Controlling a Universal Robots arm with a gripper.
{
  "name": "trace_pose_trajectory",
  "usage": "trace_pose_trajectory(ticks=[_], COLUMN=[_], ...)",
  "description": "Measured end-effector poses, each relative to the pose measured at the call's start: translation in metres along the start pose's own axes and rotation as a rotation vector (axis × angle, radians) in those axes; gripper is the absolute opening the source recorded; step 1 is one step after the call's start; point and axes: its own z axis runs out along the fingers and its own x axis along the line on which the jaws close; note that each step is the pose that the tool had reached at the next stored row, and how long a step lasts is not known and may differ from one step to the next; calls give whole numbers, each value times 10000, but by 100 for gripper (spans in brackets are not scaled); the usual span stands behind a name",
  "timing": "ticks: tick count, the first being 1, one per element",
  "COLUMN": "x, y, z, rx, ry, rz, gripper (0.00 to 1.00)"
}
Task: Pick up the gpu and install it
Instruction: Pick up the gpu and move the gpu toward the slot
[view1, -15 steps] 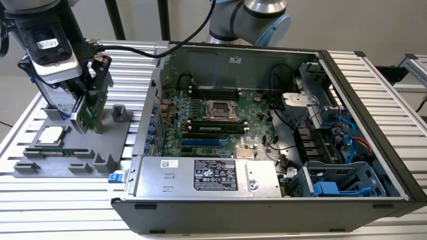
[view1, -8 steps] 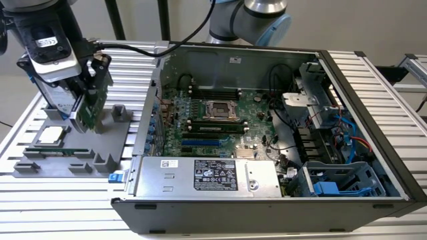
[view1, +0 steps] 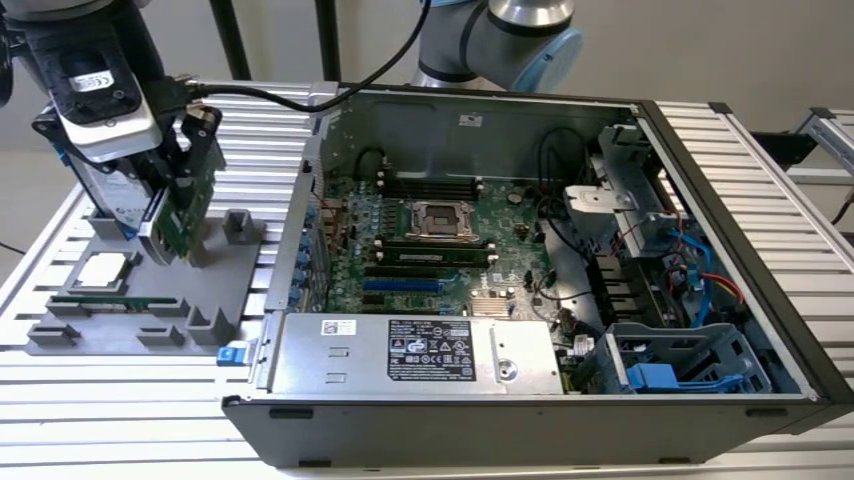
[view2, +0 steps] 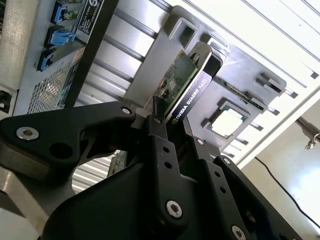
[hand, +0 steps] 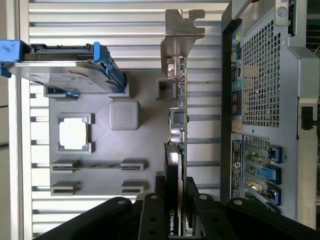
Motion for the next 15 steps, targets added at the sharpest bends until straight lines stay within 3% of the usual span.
trace_pose_trajectory(ticks=[15], x=[-2], y=[4], z=[-90], rx=[0], ry=[0], rz=[0], gripper=[0])
